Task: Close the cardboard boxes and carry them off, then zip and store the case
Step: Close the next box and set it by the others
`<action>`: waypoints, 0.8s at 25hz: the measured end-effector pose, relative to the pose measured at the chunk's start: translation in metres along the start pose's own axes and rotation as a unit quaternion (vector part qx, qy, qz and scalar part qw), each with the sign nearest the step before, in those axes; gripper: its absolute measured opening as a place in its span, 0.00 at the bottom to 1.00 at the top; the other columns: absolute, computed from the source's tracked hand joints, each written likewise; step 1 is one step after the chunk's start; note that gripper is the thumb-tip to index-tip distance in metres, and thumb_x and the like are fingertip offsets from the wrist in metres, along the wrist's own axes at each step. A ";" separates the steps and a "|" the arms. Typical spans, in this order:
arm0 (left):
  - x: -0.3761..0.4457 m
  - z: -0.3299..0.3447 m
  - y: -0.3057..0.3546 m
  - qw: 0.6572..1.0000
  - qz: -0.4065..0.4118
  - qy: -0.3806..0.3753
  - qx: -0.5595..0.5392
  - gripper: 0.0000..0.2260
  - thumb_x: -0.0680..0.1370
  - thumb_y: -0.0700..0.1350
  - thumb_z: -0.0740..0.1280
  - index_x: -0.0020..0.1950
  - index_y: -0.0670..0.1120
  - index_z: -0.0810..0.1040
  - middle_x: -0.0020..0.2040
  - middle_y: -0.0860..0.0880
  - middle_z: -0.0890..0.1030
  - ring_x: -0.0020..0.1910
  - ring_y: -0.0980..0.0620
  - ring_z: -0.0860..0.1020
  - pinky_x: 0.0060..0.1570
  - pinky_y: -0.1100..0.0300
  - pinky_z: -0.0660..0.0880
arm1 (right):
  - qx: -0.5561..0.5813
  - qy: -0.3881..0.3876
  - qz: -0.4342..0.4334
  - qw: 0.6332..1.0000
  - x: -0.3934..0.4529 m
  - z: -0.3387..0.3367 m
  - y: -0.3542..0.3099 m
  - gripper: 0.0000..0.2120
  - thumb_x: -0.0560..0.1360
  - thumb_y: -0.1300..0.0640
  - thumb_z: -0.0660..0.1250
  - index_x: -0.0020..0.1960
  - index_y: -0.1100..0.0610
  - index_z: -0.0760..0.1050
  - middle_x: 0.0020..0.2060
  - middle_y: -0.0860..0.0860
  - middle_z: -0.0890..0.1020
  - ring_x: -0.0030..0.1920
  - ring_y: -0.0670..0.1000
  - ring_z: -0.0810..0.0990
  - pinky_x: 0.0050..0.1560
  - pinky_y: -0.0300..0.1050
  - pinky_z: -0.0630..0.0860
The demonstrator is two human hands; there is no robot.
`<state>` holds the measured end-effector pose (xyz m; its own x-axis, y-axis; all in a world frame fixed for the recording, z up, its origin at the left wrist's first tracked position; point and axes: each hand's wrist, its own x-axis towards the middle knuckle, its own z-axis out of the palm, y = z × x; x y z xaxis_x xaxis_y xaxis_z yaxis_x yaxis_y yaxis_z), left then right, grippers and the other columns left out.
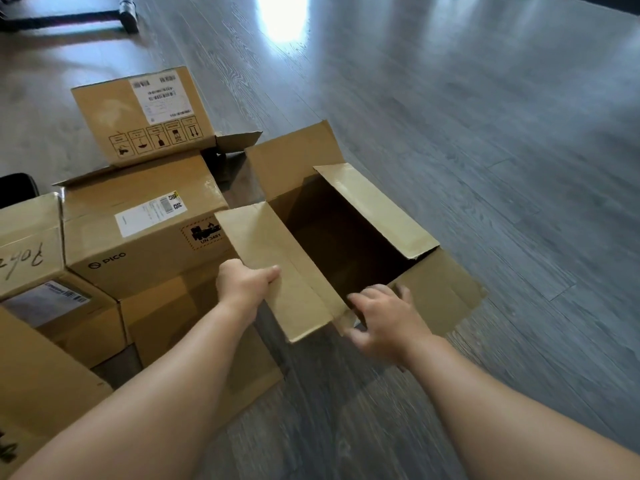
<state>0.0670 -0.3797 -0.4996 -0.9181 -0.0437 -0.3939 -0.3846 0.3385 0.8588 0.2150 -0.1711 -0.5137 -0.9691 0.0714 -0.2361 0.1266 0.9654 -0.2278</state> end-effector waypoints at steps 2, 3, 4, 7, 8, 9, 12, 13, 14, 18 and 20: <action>-0.003 0.001 -0.008 0.973 0.060 0.042 0.221 0.26 0.72 0.51 0.77 0.64 0.45 0.70 0.61 0.44 0.74 0.60 0.42 0.75 0.53 0.47 0.79 | -0.060 -0.013 -0.031 0.998 -0.003 0.009 -0.007 0.32 0.74 0.36 0.60 0.74 0.49 0.67 0.67 0.47 0.75 0.72 0.53 0.67 0.76 0.65 0.50; -0.006 0.005 -0.010 0.940 0.099 0.057 0.323 0.26 0.74 0.52 0.75 0.66 0.45 0.69 0.64 0.42 0.71 0.63 0.41 0.71 0.56 0.45 0.77 | -0.061 -0.018 -0.046 0.997 -0.003 0.011 -0.015 0.32 0.74 0.34 0.59 0.72 0.50 0.69 0.65 0.47 0.76 0.70 0.54 0.69 0.76 0.64 0.53; -0.011 0.011 -0.010 0.911 0.141 0.054 0.385 0.21 0.76 0.54 0.71 0.63 0.46 0.70 0.64 0.42 0.70 0.63 0.41 0.70 0.58 0.44 0.76 | -0.053 -0.026 -0.062 0.996 0.000 0.013 -0.024 0.32 0.74 0.32 0.57 0.70 0.50 0.71 0.62 0.48 0.78 0.67 0.54 0.71 0.74 0.62 0.58; -0.026 0.029 -0.006 0.908 0.166 -0.041 0.381 0.23 0.77 0.63 0.64 0.61 0.46 0.74 0.60 0.44 0.75 0.58 0.43 0.73 0.56 0.46 0.77 | 0.008 -0.053 -0.072 0.996 0.008 0.014 -0.048 0.30 0.76 0.30 0.52 0.65 0.48 0.74 0.58 0.48 0.80 0.62 0.54 0.75 0.63 0.57 0.69; -0.028 0.034 -0.007 0.901 0.173 -0.068 0.393 0.27 0.77 0.64 0.64 0.68 0.47 0.70 0.62 0.44 0.75 0.61 0.42 0.72 0.57 0.46 0.77 | 0.029 -0.045 -0.057 0.997 0.010 0.014 -0.049 0.29 0.77 0.32 0.52 0.66 0.48 0.74 0.60 0.48 0.80 0.63 0.54 0.74 0.63 0.57 0.69; -0.029 0.037 -0.007 0.884 0.187 -0.094 0.417 0.32 0.76 0.63 0.65 0.75 0.50 0.63 0.65 0.43 0.73 0.65 0.41 0.70 0.60 0.45 0.75 | 0.042 -0.026 -0.027 0.998 0.013 0.013 -0.046 0.28 0.79 0.34 0.53 0.70 0.50 0.72 0.64 0.50 0.78 0.68 0.56 0.72 0.67 0.57 0.67; -0.033 0.038 -0.010 0.850 0.194 -0.163 0.462 0.33 0.79 0.54 0.64 0.79 0.62 0.51 0.73 0.41 0.65 0.70 0.37 0.66 0.63 0.44 0.75 | 0.073 0.031 0.110 0.991 0.013 0.006 -0.023 0.32 0.81 0.42 0.60 0.80 0.54 0.59 0.80 0.55 0.61 0.81 0.59 0.54 0.76 0.58 0.59; -0.035 0.040 -0.011 0.847 0.188 -0.178 0.464 0.31 0.80 0.52 0.63 0.79 0.60 0.53 0.74 0.40 0.64 0.70 0.37 0.67 0.63 0.46 0.75 | 0.055 0.058 0.152 0.985 0.012 0.001 -0.013 0.34 0.80 0.44 0.61 0.81 0.55 0.56 0.81 0.57 0.57 0.81 0.60 0.51 0.76 0.59 0.59; -0.037 0.043 -0.010 0.844 0.183 -0.188 0.467 0.28 0.81 0.51 0.62 0.79 0.57 0.55 0.74 0.40 0.65 0.69 0.37 0.69 0.61 0.48 0.77 | 0.022 0.090 0.189 0.978 0.010 -0.005 -0.003 0.34 0.79 0.46 0.62 0.81 0.56 0.56 0.81 0.58 0.56 0.81 0.61 0.51 0.76 0.60 0.59; -0.053 0.062 -0.005 0.856 0.197 -0.201 0.434 0.20 0.80 0.47 0.63 0.72 0.47 0.68 0.56 0.48 0.78 0.51 0.50 0.80 0.40 0.62 0.78 | -0.022 0.098 0.354 0.930 -0.003 -0.023 0.034 0.38 0.74 0.49 0.63 0.81 0.57 0.55 0.80 0.63 0.53 0.79 0.65 0.50 0.75 0.66 0.56; -0.064 0.076 -0.006 0.875 0.181 -0.222 0.390 0.16 0.79 0.46 0.64 0.66 0.46 0.71 0.48 0.52 0.76 0.42 0.55 0.78 0.32 0.66 0.73 | 0.011 0.037 0.428 0.903 -0.010 -0.021 0.046 0.43 0.74 0.47 0.65 0.82 0.55 0.47 0.81 0.63 0.47 0.80 0.67 0.46 0.74 0.68 0.57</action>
<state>0.1354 -0.3079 -0.5043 -0.7713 0.5110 -0.3795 0.2661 0.8005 0.5371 0.2257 -0.1216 -0.5017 -0.5254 0.8067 -0.2705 0.8394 0.5435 -0.0098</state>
